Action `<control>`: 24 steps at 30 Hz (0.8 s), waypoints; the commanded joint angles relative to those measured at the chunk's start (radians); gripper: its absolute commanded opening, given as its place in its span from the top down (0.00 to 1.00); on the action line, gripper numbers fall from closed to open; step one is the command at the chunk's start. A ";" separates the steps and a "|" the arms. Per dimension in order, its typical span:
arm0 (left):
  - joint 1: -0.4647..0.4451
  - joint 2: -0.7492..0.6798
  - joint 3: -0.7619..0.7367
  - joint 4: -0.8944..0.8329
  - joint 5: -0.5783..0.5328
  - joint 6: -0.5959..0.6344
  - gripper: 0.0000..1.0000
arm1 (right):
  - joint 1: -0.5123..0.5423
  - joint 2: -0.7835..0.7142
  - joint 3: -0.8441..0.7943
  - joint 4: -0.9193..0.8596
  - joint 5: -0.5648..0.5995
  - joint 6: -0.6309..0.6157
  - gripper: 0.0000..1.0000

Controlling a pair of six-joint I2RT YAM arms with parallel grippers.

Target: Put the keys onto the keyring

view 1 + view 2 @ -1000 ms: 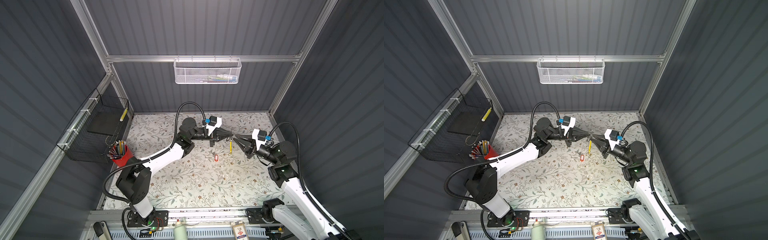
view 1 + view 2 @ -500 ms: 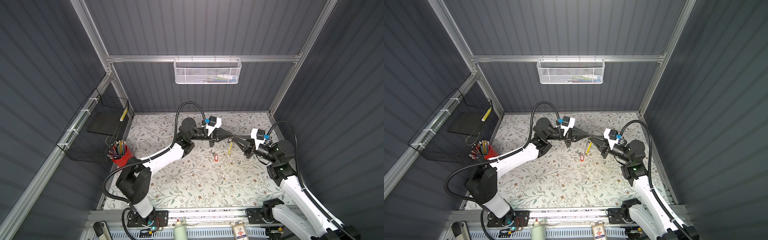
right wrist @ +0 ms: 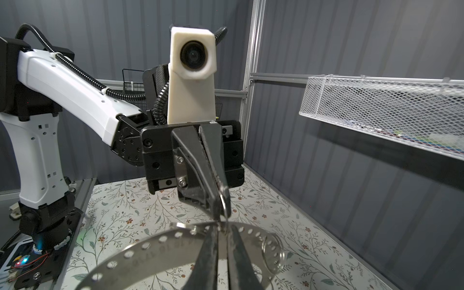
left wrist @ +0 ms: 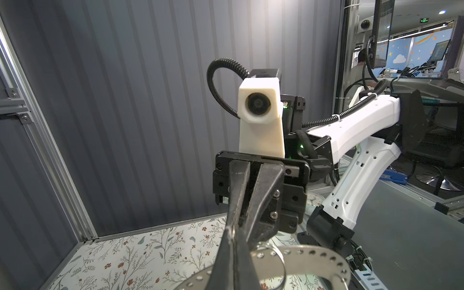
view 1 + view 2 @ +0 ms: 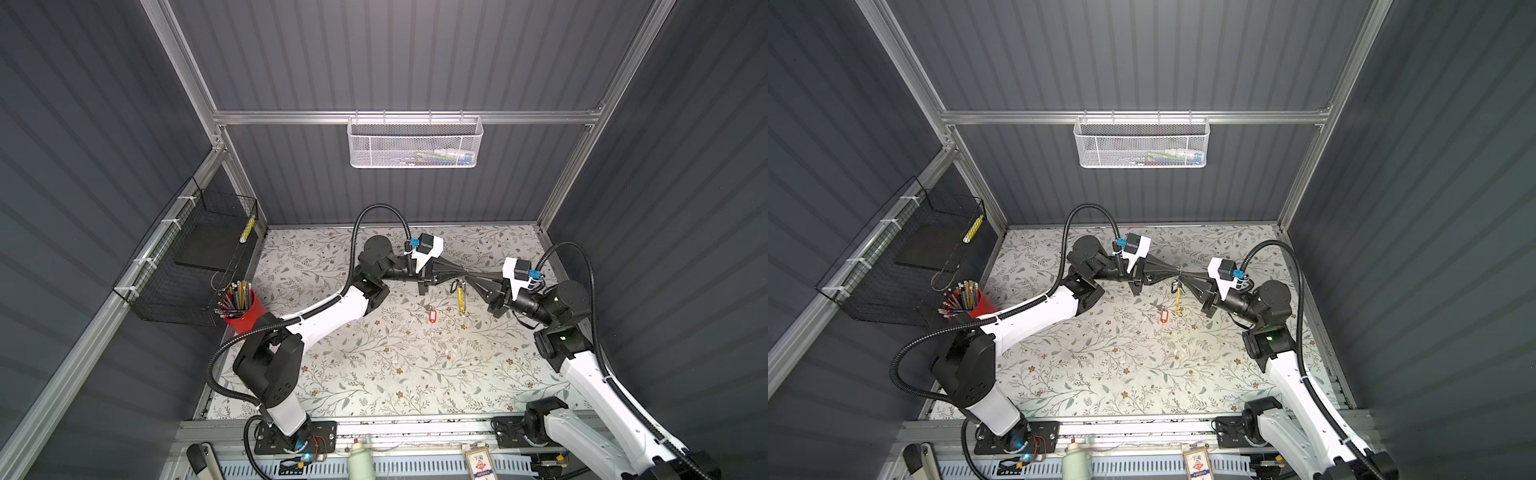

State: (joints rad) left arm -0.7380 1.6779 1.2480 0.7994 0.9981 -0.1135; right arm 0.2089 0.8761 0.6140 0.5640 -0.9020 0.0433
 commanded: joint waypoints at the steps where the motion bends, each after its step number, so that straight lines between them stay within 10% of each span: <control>1: 0.001 0.014 0.011 0.015 0.023 -0.008 1.00 | -0.003 -0.002 0.023 0.028 -0.020 0.004 0.91; 24: -0.004 0.006 0.025 -0.074 0.041 0.060 1.00 | -0.003 0.023 0.029 0.074 -0.054 0.064 0.96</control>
State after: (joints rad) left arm -0.7338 1.6779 1.2510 0.7490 1.0115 -0.0635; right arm 0.2035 0.8974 0.6140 0.5686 -0.9276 0.0891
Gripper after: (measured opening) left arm 0.047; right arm 0.047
